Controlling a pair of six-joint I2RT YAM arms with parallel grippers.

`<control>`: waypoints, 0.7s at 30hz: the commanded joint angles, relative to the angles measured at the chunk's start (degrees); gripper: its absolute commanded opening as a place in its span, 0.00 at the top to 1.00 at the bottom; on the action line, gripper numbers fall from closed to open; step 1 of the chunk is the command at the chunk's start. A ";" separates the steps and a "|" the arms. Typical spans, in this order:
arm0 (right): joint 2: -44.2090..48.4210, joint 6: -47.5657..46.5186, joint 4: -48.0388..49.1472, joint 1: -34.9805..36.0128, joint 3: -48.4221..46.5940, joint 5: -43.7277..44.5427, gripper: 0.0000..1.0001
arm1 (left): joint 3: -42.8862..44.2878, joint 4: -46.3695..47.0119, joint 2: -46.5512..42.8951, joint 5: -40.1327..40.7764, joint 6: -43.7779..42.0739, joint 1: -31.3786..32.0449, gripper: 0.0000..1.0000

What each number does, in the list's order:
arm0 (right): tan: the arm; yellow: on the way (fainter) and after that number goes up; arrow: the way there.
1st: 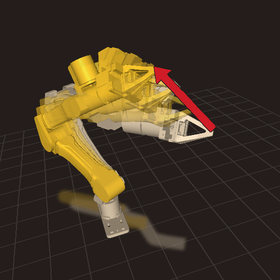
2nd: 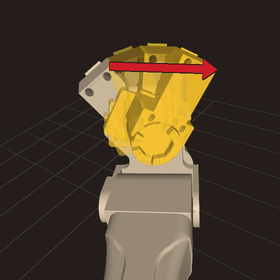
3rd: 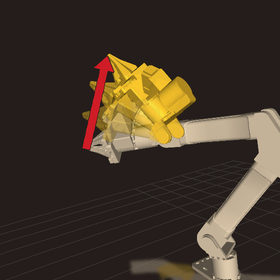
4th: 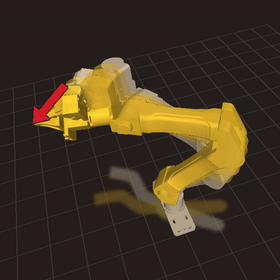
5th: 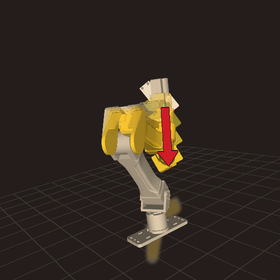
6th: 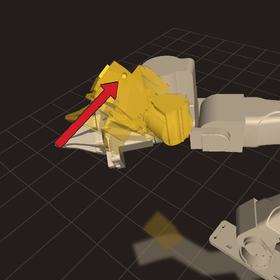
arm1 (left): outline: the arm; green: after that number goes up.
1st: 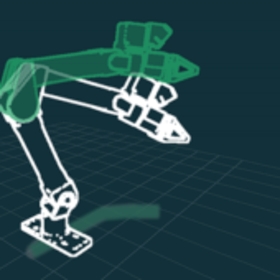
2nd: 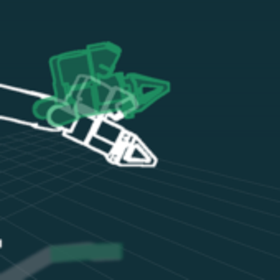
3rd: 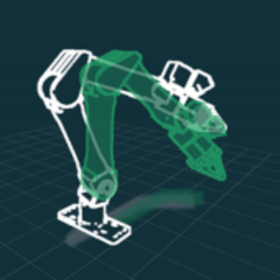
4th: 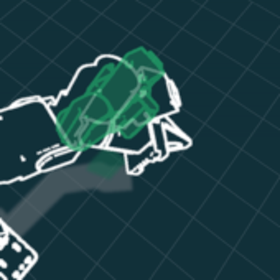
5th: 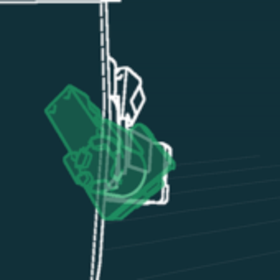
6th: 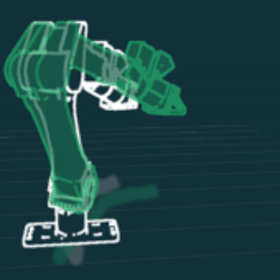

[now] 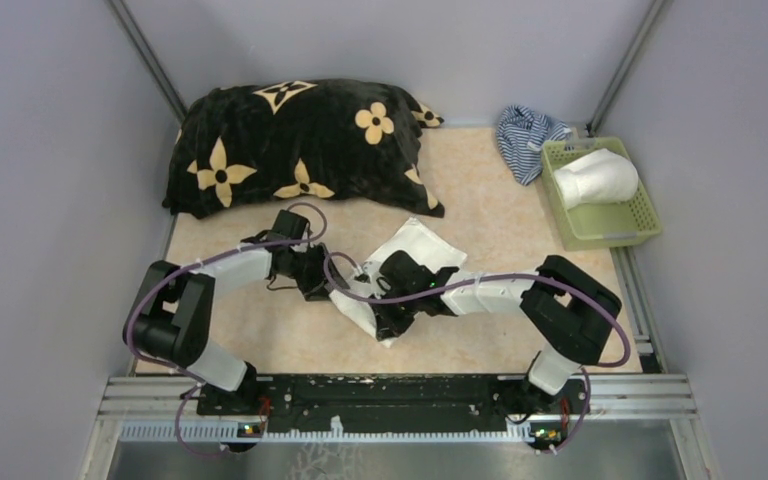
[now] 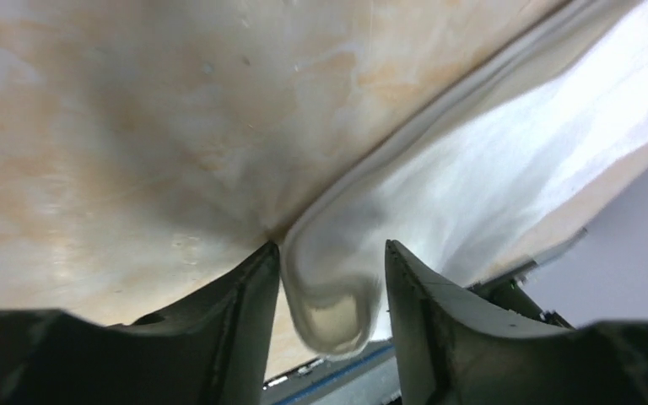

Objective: Roll the towels
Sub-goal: Roll the towel at the center of the board.

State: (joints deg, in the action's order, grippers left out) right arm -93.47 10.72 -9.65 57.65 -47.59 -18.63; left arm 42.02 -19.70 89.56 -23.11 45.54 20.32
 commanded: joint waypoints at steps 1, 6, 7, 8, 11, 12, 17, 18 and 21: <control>1.26 5.41 4.05 -3.02 5.01 -12.72 1.00 | -0.14 -5.53 -2.18 14.97 -4.09 -1.15 0.39; 0.43 10.52 11.01 -8.58 8.29 -21.34 1.00 | -1.38 -6.58 -8.53 11.76 -3.20 -1.20 0.33; 0.05 11.36 12.57 -9.69 8.71 -22.90 1.00 | -2.00 -6.70 -9.97 10.81 -2.94 -1.16 0.33; -0.32 12.19 13.68 -10.76 9.19 -24.32 1.00 | -2.56 -7.12 -11.30 10.22 -2.64 -1.16 0.31; -0.75 15.05 16.72 -13.96 10.73 -28.52 1.00 | -4.68 -8.18 -15.46 8.61 -1.86 -1.16 0.29; -2.60 15.99 17.83 -15.01 11.17 -29.96 1.00 | -5.46 -8.12 -17.01 7.86 -1.42 -1.16 0.29; -5.35 19.26 19.91 -19.36 11.98 -34.57 1.00 | -9.67 -4.32 -23.83 3.26 2.60 -1.16 0.27; -6.23 19.34 19.39 -19.89 11.62 -35.01 1.00 | -10.47 -3.05 -24.96 2.47 3.78 -1.16 0.26; -9.25 18.31 15.58 -21.01 9.76 -34.94 1.00 | -14.18 5.51 -26.81 -2.85 9.44 -1.03 0.22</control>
State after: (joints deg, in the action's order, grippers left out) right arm -100.25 29.91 7.77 37.60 -36.01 -52.93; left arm 30.52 -23.16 63.81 -19.59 48.82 19.40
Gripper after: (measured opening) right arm 0.034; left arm 0.750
